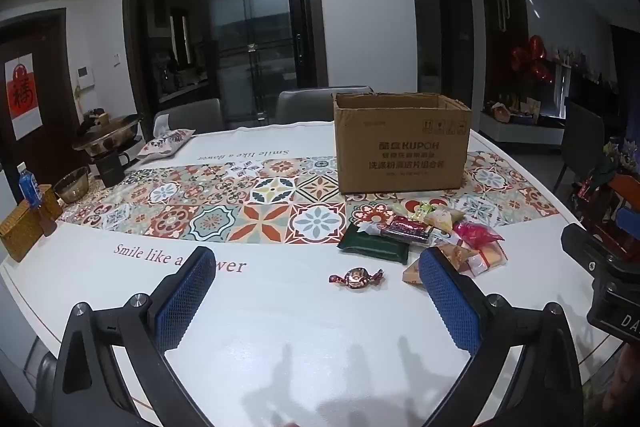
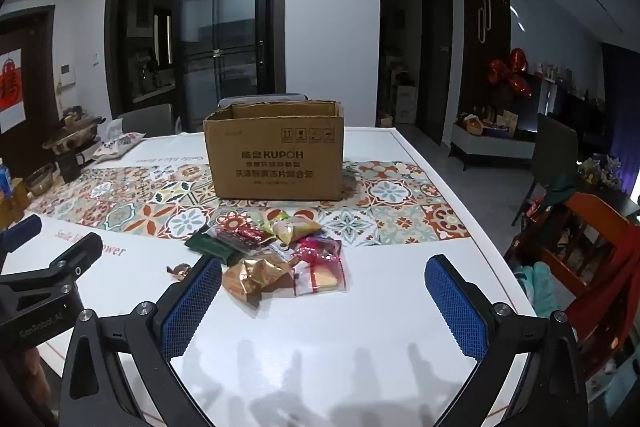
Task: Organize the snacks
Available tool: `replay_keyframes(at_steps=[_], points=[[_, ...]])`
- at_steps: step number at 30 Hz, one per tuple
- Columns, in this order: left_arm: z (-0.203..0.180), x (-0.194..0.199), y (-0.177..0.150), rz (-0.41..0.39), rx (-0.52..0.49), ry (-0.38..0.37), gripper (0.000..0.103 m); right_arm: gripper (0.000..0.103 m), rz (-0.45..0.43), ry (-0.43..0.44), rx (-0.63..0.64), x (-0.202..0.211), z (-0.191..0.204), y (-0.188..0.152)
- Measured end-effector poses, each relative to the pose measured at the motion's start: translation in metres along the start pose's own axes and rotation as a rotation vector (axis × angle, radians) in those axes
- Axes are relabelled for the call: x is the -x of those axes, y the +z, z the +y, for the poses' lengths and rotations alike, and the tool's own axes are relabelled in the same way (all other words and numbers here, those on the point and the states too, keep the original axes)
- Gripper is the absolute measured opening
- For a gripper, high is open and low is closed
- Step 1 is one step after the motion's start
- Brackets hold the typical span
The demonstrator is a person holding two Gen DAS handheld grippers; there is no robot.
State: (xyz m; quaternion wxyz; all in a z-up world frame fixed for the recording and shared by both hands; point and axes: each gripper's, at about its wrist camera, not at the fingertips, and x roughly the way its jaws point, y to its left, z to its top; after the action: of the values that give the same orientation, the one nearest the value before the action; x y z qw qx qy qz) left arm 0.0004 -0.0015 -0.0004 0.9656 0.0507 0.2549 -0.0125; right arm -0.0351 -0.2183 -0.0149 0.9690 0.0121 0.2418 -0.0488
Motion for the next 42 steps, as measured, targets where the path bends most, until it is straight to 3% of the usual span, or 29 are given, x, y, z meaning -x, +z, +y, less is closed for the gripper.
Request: replay_keyframes(at_steps=[42], points=[[-0.0013, 0.0059, 0.0044, -0.028, 0.005, -0.025, 0.103, 0.103, 0.011, 0.02, -0.012, -0.0019, -0.0023, -0.0017]])
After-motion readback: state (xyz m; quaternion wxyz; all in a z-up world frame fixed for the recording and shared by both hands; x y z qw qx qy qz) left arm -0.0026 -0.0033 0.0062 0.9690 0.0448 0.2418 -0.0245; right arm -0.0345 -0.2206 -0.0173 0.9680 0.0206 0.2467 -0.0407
